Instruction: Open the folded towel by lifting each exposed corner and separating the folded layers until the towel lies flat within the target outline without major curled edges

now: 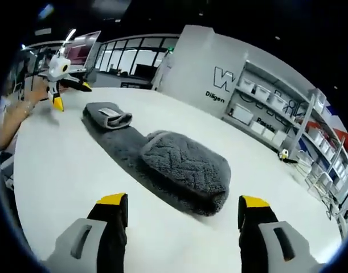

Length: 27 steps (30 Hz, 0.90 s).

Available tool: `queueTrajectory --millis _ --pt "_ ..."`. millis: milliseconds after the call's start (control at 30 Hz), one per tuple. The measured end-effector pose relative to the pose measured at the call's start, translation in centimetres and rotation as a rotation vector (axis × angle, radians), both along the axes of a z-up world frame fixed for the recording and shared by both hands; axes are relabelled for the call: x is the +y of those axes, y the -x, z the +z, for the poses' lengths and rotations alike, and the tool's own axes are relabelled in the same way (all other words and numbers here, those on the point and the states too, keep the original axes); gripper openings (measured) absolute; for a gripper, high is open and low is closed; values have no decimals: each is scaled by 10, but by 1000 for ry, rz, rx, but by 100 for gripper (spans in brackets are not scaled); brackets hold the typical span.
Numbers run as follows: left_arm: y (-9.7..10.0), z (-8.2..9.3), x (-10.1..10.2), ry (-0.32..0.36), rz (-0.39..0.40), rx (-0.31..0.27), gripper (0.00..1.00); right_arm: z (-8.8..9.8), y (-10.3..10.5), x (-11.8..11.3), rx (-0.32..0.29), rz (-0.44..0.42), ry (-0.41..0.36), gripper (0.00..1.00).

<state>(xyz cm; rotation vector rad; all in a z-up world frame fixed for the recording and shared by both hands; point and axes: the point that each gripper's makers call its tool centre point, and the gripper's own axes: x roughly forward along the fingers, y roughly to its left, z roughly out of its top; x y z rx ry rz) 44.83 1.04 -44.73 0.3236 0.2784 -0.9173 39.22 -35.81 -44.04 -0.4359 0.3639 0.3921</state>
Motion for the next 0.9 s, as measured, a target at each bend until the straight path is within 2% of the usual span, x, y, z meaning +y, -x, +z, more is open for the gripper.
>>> queueTrajectory --millis 133,300,567,633,733,900 --pt "3 -2 0 -10 2 1 99 -4 7 4 11 25 12 90" --pt "2 -1 0 -11 2 4 99 -4 16 12 7 37 -25 99" --pt "2 -1 -5 -32 -10 -4 99 1 26 24 -21 48 -61 99" --pt "-1 -1 -8 -22 -12 -2 99 2 27 28 -26 57 -55 99" --pt "-4 -3 -5 -49 -1 1 99 1 29 31 -21 72 -48 99" --pt "-7 8 -8 -13 13 -13 99 1 30 33 -18 79 -51 99"
